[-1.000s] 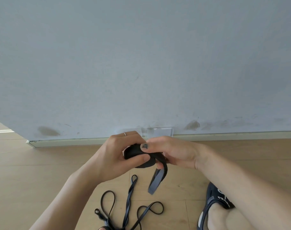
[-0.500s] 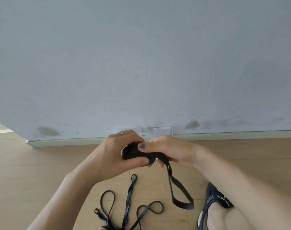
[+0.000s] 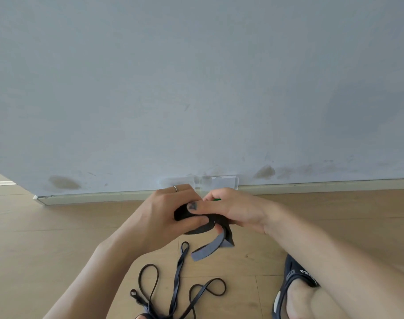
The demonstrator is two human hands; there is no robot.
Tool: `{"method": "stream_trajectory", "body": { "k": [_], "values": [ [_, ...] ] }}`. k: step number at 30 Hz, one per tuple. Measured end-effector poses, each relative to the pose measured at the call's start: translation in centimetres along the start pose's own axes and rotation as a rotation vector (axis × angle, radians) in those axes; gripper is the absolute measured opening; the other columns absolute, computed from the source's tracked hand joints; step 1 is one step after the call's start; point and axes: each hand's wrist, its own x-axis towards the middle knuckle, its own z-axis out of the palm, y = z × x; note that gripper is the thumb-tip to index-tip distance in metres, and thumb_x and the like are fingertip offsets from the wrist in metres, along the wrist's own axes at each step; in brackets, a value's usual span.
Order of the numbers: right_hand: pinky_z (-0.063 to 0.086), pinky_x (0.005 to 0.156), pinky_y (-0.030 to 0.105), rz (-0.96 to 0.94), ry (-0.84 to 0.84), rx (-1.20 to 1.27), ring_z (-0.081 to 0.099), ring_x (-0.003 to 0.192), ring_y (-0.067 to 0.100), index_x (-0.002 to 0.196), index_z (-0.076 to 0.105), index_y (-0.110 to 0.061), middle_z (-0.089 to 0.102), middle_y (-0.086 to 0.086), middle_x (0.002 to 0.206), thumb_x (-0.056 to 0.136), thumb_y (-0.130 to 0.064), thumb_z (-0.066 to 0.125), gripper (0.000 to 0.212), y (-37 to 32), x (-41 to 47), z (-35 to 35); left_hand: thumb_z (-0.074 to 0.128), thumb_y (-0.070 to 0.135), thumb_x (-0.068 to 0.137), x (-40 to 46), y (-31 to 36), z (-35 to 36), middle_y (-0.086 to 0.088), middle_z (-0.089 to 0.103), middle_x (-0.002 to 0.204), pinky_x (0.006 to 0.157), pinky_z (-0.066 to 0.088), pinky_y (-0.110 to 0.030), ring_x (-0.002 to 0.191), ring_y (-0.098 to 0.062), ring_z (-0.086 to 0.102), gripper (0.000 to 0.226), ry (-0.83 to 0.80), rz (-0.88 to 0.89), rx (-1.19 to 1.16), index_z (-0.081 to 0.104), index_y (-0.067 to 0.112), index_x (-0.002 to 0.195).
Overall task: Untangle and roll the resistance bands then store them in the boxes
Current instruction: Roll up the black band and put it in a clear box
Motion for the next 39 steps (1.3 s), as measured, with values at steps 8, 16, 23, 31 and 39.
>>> {"method": "stream_trajectory", "body": {
  "k": [8, 16, 23, 31, 39],
  "values": [
    [0.048, 0.074, 0.027, -0.03, -0.171, 0.06, 0.063, 0.086, 0.019, 0.115, 0.071, -0.015, 0.075, 0.016, 0.105, 0.094, -0.055, 0.063, 0.046, -0.7, -0.9, -0.6, 0.071, 0.036, 0.084, -0.2, -0.1, -0.9, 0.012, 0.066, 0.091, 0.072, 0.047, -0.02, 0.087, -0.014, 0.063, 0.018, 0.034, -0.027, -0.08, 0.071, 0.025, 0.098],
    [0.05, 0.076, 0.027, 0.01, -0.117, 0.006, 0.06, 0.074, 0.011, 0.108, 0.07, -0.015, 0.075, -0.003, 0.089, 0.097, -0.055, 0.062, 0.043, -0.7, -1.1, -0.4, 0.071, 0.036, 0.087, 0.0, -0.1, -0.4, 0.014, 0.062, 0.086, 0.068, 0.043, -0.019, 0.078, -0.009, 0.058, 0.01, 0.022, -0.009, -0.073, 0.069, 0.028, 0.092],
    [0.05, 0.066, 0.022, 0.033, -0.006, 0.09, 0.058, 0.068, 0.01, 0.123, 0.063, -0.001, 0.066, 0.003, 0.093, 0.087, -0.05, 0.079, 0.063, -0.6, -0.3, 0.1, 0.081, 0.031, 0.082, -0.1, 0.3, -0.2, 0.016, 0.062, 0.088, 0.067, 0.04, -0.013, 0.08, -0.009, 0.057, 0.018, -0.013, -0.046, -0.013, 0.065, 0.034, 0.089],
    [0.041, 0.06, 0.023, -0.049, -0.06, 0.033, 0.047, 0.055, 0.011, 0.099, 0.069, -0.018, 0.068, 0.001, 0.069, 0.095, -0.055, 0.061, 0.038, -1.1, -1.3, -0.5, 0.075, 0.025, 0.083, -0.3, -0.1, -1.6, 0.01, 0.07, 0.086, 0.069, 0.046, -0.015, 0.081, -0.012, 0.064, 0.011, 0.087, -0.167, -0.186, 0.073, 0.031, 0.091],
    [0.027, 0.052, 0.023, -0.146, 0.099, 0.214, 0.026, 0.05, 0.014, 0.09, 0.065, -0.014, 0.038, -0.001, 0.053, 0.085, -0.05, 0.072, 0.037, -0.6, -1.1, -0.3, 0.069, 0.05, 0.079, 0.0, -1.0, -2.1, 0.004, 0.071, 0.085, 0.069, 0.048, -0.017, 0.078, -0.011, 0.063, 0.023, 0.166, -0.283, -0.395, 0.073, 0.032, 0.092]
  ]
}}
